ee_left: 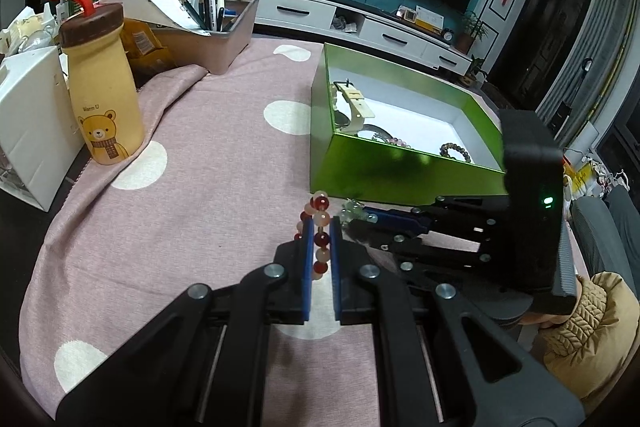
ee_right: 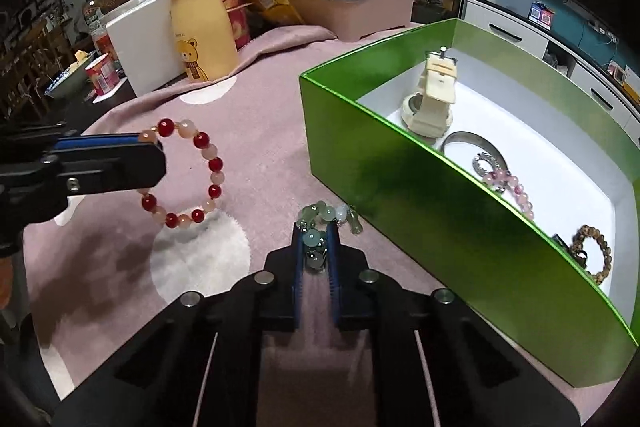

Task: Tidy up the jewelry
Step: 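Grasp the green jade charm with the right tool while the left tool holds the red bracelet, then carry the red bracelet and jade charm over the green box with both tools, then lower both items into the box and open both tools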

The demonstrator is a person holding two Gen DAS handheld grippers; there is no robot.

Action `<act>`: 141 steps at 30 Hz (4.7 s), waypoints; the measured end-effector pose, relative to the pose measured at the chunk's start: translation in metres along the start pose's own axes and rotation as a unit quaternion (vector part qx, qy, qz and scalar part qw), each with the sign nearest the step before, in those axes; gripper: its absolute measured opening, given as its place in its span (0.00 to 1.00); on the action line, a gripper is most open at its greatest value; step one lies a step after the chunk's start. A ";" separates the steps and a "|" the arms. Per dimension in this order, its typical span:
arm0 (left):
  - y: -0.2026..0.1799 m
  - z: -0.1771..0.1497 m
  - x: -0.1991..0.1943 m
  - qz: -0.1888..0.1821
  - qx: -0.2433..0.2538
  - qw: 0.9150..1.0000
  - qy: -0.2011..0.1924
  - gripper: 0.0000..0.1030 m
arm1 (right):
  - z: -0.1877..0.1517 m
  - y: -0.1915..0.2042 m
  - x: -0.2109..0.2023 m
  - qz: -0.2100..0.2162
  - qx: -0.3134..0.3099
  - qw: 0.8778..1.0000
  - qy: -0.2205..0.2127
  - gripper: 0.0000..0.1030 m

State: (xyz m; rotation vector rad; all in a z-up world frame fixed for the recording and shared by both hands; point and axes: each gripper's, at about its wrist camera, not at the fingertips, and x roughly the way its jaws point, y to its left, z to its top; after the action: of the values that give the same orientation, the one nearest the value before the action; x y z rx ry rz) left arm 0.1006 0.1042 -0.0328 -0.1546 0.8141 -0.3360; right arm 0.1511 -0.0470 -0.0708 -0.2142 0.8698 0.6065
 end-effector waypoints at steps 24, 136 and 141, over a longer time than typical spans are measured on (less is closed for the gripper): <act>-0.090 0.065 -0.013 -0.028 0.076 0.996 -0.033 0.07 | 0.007 -0.063 -0.172 -0.097 0.070 0.985 -0.128 0.10; -0.116 0.147 0.200 0.079 0.076 0.988 0.112 0.07 | 0.034 -0.205 -0.044 -0.106 0.225 0.968 -0.002 0.10; -0.116 0.147 0.204 0.082 0.077 0.987 0.118 0.07 | 0.034 -0.207 -0.040 -0.103 0.230 0.968 0.003 0.10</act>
State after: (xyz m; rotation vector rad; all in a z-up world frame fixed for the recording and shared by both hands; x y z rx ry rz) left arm 0.3109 -0.0750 -0.0424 0.0993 1.0240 -0.2629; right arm 0.2733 -0.2173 -0.0313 0.1149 0.9569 0.1988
